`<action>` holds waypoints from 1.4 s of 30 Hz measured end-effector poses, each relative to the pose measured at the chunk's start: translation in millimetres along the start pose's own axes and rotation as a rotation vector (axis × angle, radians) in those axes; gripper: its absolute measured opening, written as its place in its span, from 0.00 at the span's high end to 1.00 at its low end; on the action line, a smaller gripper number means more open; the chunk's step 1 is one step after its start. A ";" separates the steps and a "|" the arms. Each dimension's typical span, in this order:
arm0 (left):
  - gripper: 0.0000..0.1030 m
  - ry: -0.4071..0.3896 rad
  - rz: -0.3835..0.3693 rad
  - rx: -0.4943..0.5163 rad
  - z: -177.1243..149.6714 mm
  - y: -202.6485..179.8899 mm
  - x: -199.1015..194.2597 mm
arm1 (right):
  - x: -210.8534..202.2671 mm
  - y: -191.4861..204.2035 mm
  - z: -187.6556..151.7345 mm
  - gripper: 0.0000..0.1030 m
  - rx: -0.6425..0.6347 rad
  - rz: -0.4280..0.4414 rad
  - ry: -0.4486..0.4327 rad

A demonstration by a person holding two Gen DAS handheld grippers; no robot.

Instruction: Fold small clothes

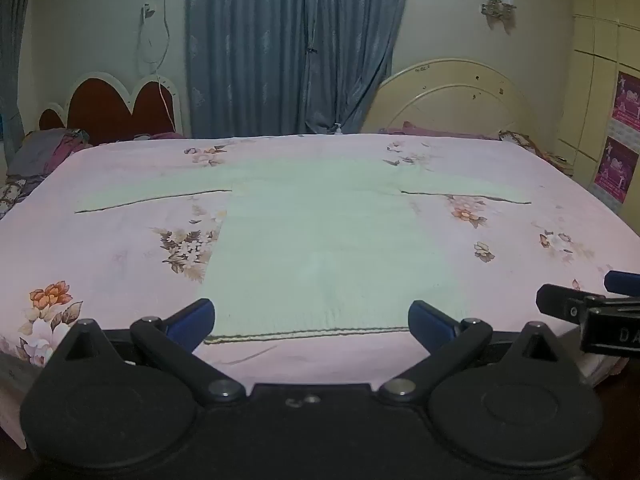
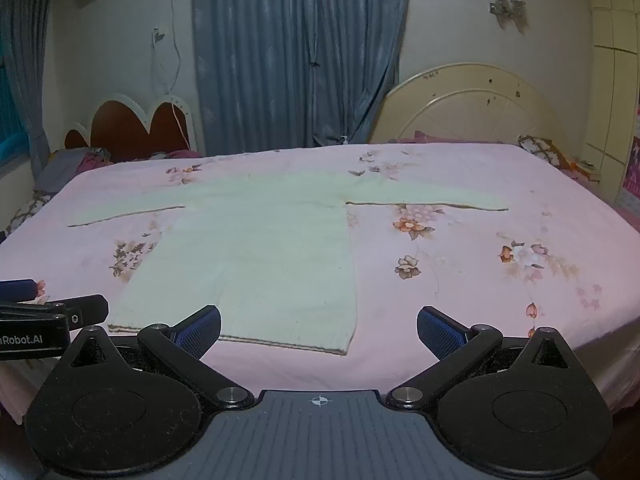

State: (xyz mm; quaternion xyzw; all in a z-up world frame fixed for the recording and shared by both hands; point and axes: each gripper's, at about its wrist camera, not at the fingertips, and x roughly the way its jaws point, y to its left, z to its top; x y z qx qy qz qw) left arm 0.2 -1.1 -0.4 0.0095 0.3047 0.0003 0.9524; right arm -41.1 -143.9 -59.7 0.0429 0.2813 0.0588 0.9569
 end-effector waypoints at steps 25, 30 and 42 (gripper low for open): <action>0.00 0.002 -0.001 -0.016 0.4 3.1 -2.4 | 1.6 5.7 2.4 0.00 -0.011 -0.002 -0.001; 0.00 0.000 0.000 -0.017 -0.1 2.9 -2.0 | 1.7 5.5 2.9 0.00 -0.011 0.000 0.000; 0.00 0.000 0.001 -0.016 1.3 5.2 -2.1 | 1.6 5.2 3.6 0.00 -0.014 0.000 -0.002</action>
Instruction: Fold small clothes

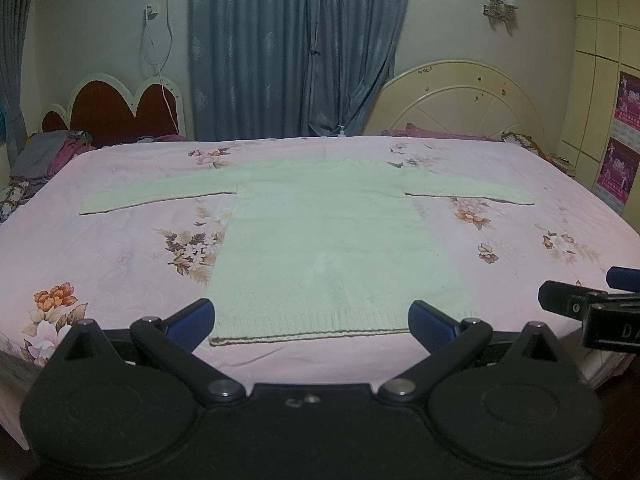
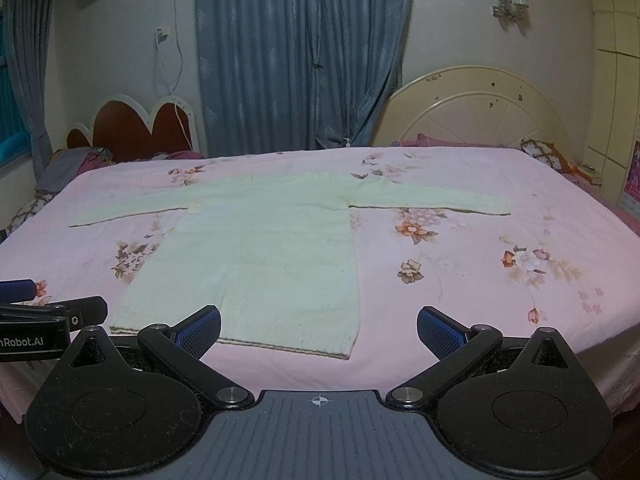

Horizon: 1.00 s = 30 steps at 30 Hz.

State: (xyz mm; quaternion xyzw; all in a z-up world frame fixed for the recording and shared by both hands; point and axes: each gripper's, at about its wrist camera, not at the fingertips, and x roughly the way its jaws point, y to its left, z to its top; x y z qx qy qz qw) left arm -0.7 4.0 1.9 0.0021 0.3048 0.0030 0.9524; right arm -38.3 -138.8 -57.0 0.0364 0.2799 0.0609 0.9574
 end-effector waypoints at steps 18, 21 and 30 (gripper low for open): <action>0.00 0.000 0.005 0.005 1.2 -1.0 0.0 | -0.2 0.4 2.2 0.00 -0.003 0.000 -0.001; 0.00 0.000 0.006 0.007 1.2 -0.8 0.0 | -0.2 0.4 2.4 0.00 -0.003 0.000 -0.002; 0.00 0.001 0.005 0.007 1.2 -0.6 0.0 | 0.0 0.9 2.5 0.00 -0.005 -0.001 -0.001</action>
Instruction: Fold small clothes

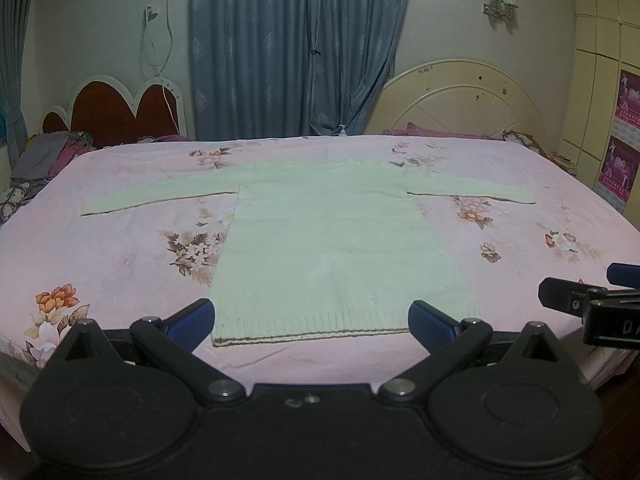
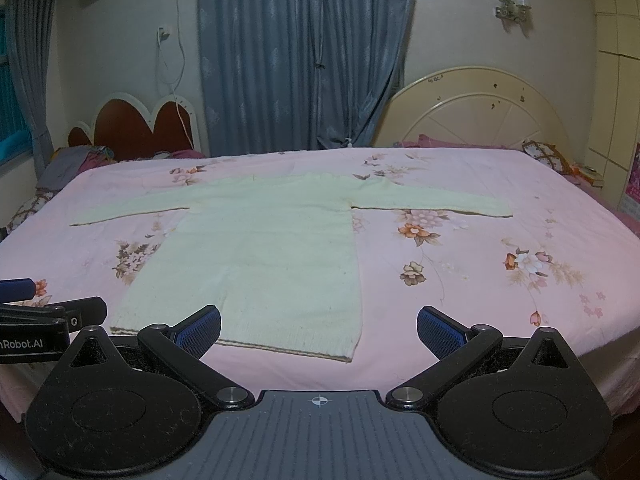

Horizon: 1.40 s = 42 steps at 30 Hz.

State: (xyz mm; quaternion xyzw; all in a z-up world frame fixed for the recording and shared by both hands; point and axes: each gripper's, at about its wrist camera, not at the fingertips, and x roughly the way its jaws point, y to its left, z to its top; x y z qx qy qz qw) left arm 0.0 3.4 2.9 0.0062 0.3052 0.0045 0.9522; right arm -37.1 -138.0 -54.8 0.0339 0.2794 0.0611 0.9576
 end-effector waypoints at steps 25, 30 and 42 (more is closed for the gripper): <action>0.00 0.006 0.010 -0.022 -3.2 7.1 3.3 | 5.5 1.2 1.4 0.00 0.002 -0.003 0.007; 0.00 0.011 0.026 -0.042 -1.3 16.3 23.1 | 23.9 -5.3 3.6 0.00 0.027 -0.021 0.022; 0.00 -0.027 -0.057 -0.027 52.0 35.5 105.5 | 103.8 -11.5 53.3 0.00 0.071 -0.110 0.017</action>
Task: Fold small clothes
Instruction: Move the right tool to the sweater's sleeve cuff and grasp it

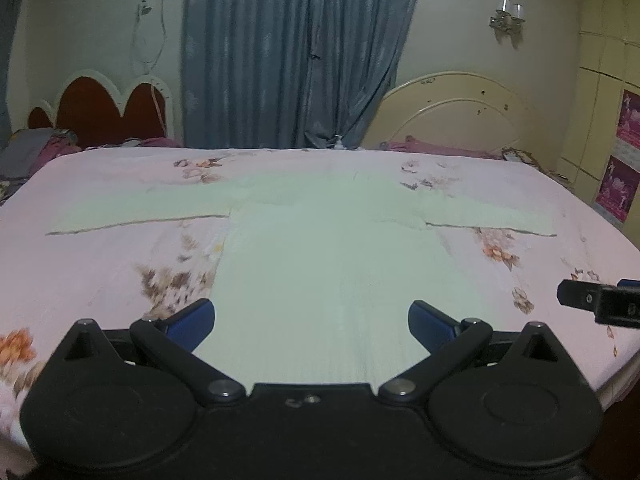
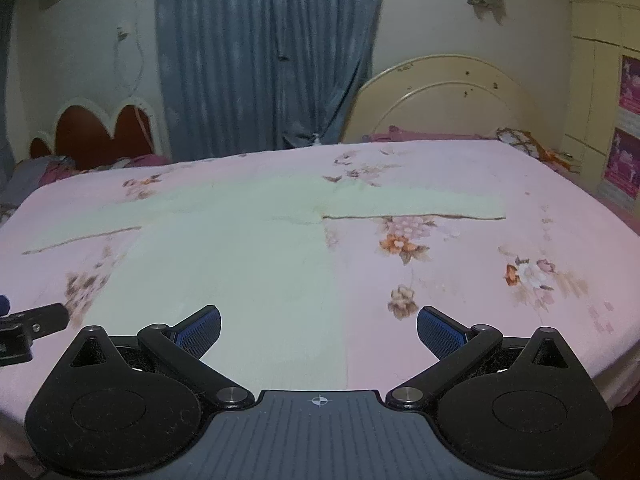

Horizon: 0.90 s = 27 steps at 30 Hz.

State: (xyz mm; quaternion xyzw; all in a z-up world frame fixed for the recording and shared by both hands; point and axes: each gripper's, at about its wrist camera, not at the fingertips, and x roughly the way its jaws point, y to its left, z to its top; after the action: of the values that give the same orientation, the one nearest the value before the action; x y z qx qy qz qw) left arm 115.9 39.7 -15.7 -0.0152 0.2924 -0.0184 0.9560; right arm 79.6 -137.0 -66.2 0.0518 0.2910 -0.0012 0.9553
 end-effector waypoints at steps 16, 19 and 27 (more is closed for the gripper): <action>0.00 0.064 -0.035 0.051 57.0 6.7 104.9 | 83.7 -17.1 60.4 0.00 0.041 -0.108 -0.028; 0.00 0.064 -0.027 0.062 62.4 -4.0 124.5 | 106.8 -40.7 70.7 0.00 0.069 -0.124 -0.035; 0.00 0.163 0.024 0.040 78.5 -36.0 208.5 | 204.6 -134.3 108.9 0.01 0.178 -0.167 -0.028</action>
State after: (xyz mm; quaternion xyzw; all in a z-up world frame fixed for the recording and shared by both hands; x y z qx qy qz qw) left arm 331.6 -4.0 -65.6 0.0088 0.3693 -0.0140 0.9292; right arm 305.7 -275.7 -103.3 0.1119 0.2794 -0.1074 0.9476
